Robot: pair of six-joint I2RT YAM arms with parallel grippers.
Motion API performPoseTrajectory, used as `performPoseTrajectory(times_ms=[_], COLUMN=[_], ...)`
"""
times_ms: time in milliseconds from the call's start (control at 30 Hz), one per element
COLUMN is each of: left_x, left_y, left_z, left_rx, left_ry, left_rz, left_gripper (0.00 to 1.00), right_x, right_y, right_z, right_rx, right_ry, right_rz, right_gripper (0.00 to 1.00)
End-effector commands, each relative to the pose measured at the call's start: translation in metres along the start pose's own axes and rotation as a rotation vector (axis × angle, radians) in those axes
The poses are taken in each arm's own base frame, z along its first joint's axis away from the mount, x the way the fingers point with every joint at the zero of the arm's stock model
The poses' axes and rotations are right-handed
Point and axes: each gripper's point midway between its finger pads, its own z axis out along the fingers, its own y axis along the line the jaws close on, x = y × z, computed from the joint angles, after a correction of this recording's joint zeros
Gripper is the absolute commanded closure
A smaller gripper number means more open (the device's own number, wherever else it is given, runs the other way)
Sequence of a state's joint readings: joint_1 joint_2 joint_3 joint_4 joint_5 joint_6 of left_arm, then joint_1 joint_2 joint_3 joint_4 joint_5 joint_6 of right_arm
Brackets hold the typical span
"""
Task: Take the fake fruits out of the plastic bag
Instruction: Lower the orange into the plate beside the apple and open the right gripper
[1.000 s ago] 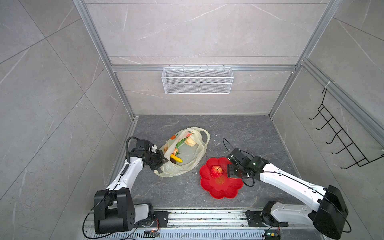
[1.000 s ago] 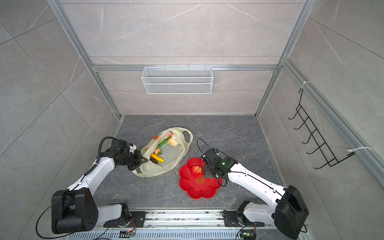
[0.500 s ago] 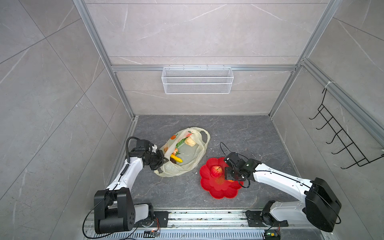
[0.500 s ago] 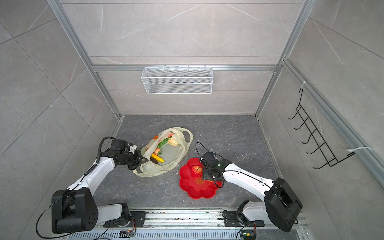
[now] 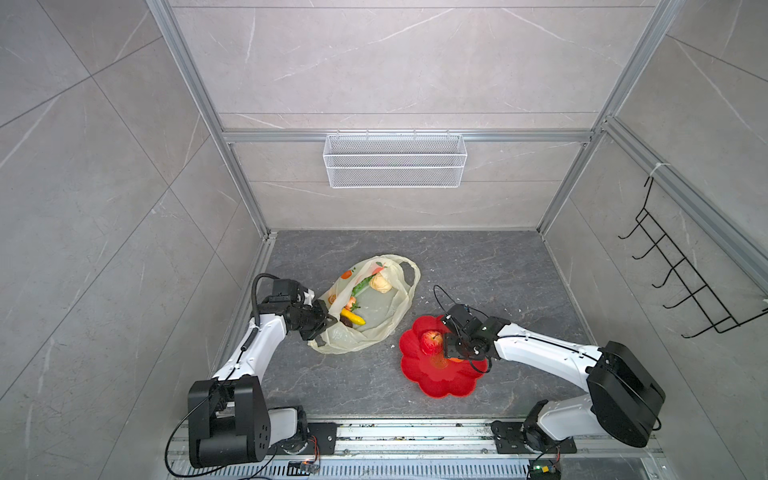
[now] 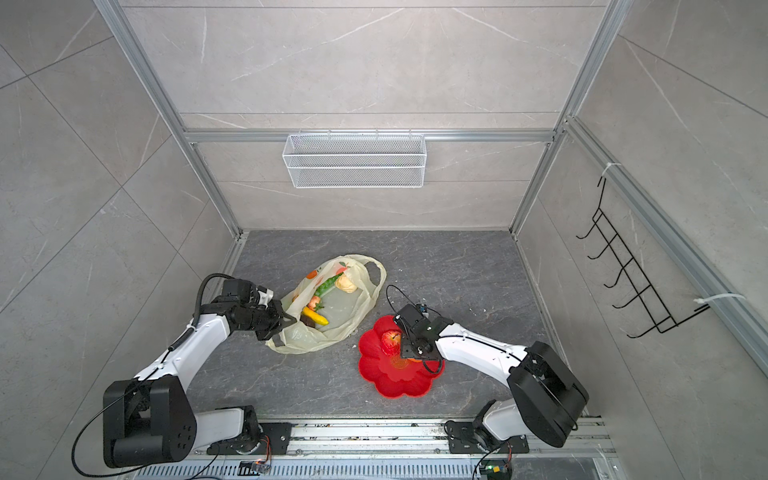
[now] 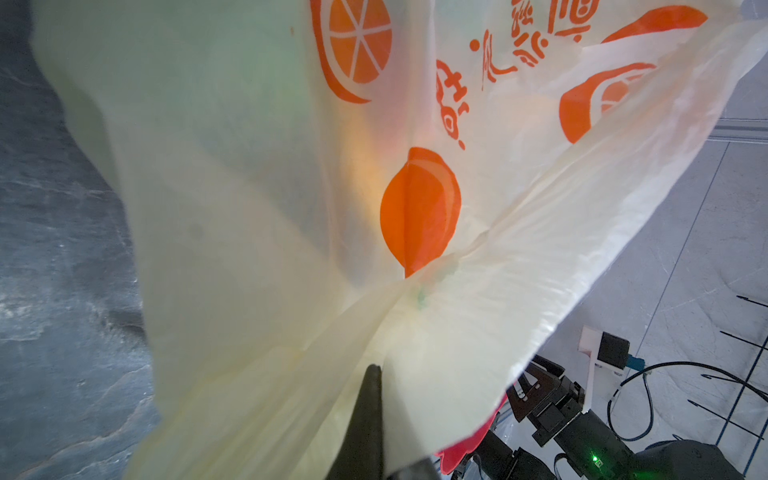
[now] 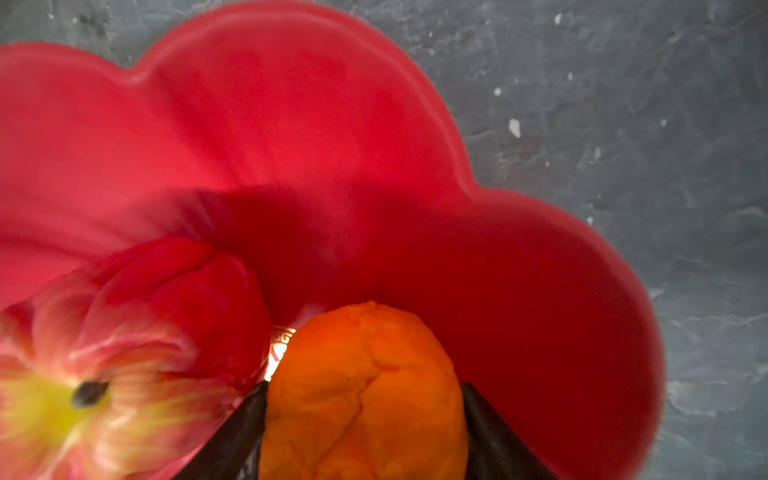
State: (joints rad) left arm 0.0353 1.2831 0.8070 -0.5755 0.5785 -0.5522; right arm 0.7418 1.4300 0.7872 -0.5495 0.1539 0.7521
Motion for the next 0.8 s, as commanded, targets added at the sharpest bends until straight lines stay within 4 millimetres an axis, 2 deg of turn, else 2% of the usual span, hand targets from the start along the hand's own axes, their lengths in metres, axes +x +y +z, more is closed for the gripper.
performPoseTrajectory(times_ms=[0,133,533,767], left_x=[-0.001,-0.001,-0.001,-0.002], left_y=[-0.005,-0.005,-0.005,-0.004], left_z=[-0.002,-0.002,-0.002,-0.002], left_rx=[0.022,0.021,0.020,0.018], left_ry=[0.006,0.006,0.005,0.006], left_rz=[0.022,0.021,0.022,0.021], left_gripper=[1.00,1.00,1.00,1.00], right_x=[-0.007,-0.007,-0.009,-0.009], right_y=[-0.001,-0.002,-0.006,-0.013], right_z=[0.001,0.001,-0.011,-0.033], right_rx=[0.016,0.021,0.031,0.041], right_ry=[-0.021,-0.022,-0.035,-0.044], right_rz=[0.006,0.008,0.003,-0.016], right_gripper=[0.29,0.25,0.23,0.23])
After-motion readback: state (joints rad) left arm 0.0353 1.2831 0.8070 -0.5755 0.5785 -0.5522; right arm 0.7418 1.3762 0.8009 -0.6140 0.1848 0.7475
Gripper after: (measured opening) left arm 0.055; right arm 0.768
